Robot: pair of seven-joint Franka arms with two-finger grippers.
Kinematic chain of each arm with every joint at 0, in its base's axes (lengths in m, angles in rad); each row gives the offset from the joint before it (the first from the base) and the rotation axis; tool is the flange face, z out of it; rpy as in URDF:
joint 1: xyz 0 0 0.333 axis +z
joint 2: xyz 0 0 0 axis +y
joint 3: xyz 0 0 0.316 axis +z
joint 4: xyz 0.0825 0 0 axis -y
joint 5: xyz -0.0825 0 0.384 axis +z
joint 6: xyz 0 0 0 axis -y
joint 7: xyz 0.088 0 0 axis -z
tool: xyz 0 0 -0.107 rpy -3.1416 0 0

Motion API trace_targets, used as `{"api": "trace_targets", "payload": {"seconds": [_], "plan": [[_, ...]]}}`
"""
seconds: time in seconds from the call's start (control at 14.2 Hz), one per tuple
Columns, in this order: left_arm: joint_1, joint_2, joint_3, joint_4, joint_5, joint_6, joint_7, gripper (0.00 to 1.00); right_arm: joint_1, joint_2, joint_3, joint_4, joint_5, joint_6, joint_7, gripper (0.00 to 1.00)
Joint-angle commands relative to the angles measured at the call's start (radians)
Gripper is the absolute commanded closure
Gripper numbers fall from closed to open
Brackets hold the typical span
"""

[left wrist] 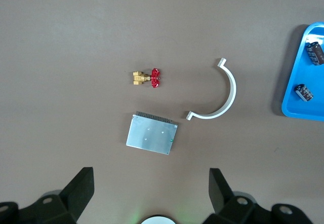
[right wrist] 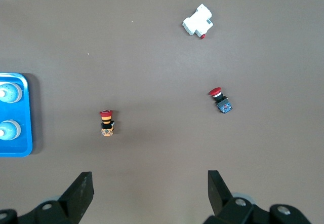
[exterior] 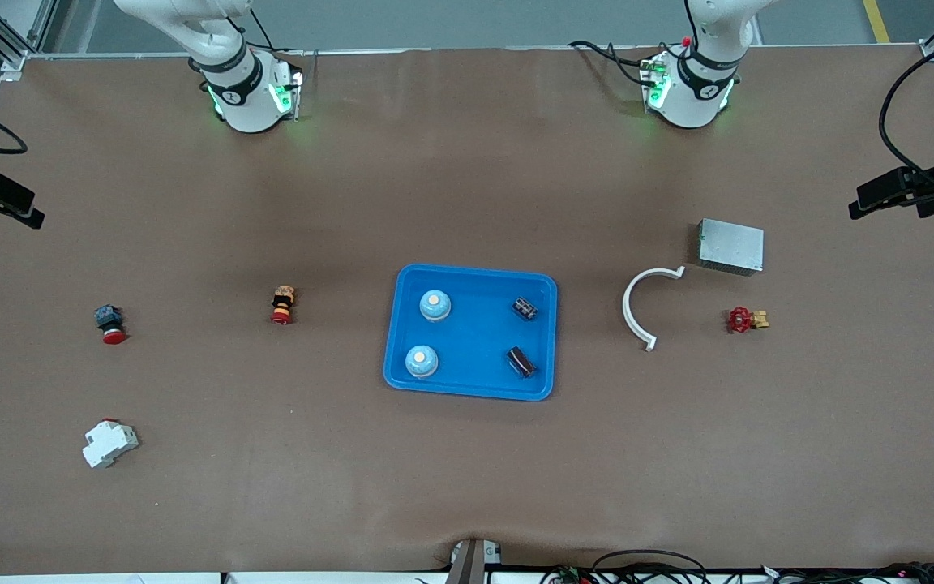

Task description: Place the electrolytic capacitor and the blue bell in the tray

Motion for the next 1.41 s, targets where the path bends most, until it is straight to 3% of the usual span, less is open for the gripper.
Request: {"api": "trace_targets", "payload": {"seconds": [0.0, 0.14, 0.28, 0.64, 0.92, 1.34], "plan": [[-0.184, 0.003, 0.14, 0.02, -0.004, -0.016, -0.06, 0.0, 0.006, -0.017, 0.001, -0.016, -0.012, 0.009, 0.007, 0.0], [-0.362, 0.0, 0.313, 0.026, 0.004, -0.019, -0.077, 0.0, 0.004, -0.017, 0.001, -0.018, -0.005, 0.012, 0.01, 0.0], [-0.431, 0.001, 0.389, 0.025, 0.004, -0.019, -0.069, 0.0, 0.004, -0.017, -0.001, -0.03, 0.005, 0.038, 0.011, 0.0], [-0.51, 0.0, 0.433, 0.025, 0.037, -0.019, -0.082, 0.0, 0.001, -0.019, -0.002, -0.041, 0.014, 0.057, 0.013, 0.0], [-0.498, 0.009, 0.435, 0.031, 0.033, -0.01, -0.082, 0.0, 0.001, -0.091, -0.002, -0.157, 0.014, 0.127, 0.011, 0.0], [-0.491, 0.014, 0.434, 0.032, 0.033, 0.001, -0.08, 0.0, 0.0, -0.092, -0.004, -0.154, 0.014, 0.066, 0.039, 0.0]]}}
